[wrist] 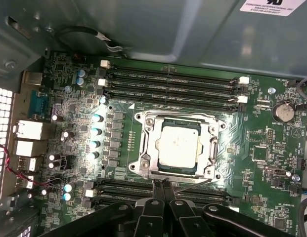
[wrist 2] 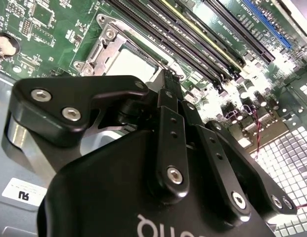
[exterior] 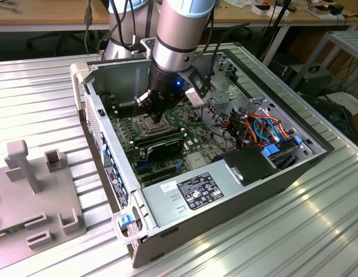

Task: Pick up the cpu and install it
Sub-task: 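Install the second cpu locking lever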

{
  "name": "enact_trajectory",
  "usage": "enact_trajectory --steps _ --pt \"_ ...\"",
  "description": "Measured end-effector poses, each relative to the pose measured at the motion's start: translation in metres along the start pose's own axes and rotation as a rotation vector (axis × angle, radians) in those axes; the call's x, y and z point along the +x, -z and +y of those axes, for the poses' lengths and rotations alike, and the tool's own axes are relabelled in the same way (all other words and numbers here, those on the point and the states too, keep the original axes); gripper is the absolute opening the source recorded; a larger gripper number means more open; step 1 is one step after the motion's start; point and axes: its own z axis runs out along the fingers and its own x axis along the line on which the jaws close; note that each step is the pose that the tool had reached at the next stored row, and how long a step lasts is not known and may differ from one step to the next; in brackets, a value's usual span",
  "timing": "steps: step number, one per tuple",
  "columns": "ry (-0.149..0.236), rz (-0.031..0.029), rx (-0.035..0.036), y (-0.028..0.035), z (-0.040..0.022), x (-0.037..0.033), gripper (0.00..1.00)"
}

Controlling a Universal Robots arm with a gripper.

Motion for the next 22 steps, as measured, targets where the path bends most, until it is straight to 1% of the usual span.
enact_trajectory --steps 5,11,17,22 --pt "0.0 -0.0028 0.0001 -0.0002 -0.001 0.004 0.11" --pt "0.001 -0.0071 0.0008 -0.0028 -0.0013 0.0085 0.11" --pt "0.001 -0.0073 0.0005 -0.0035 -0.0014 0.0085 0.11" --pt "0.001 -0.0072 0.0007 -0.0054 -0.0015 0.0085 0.11"
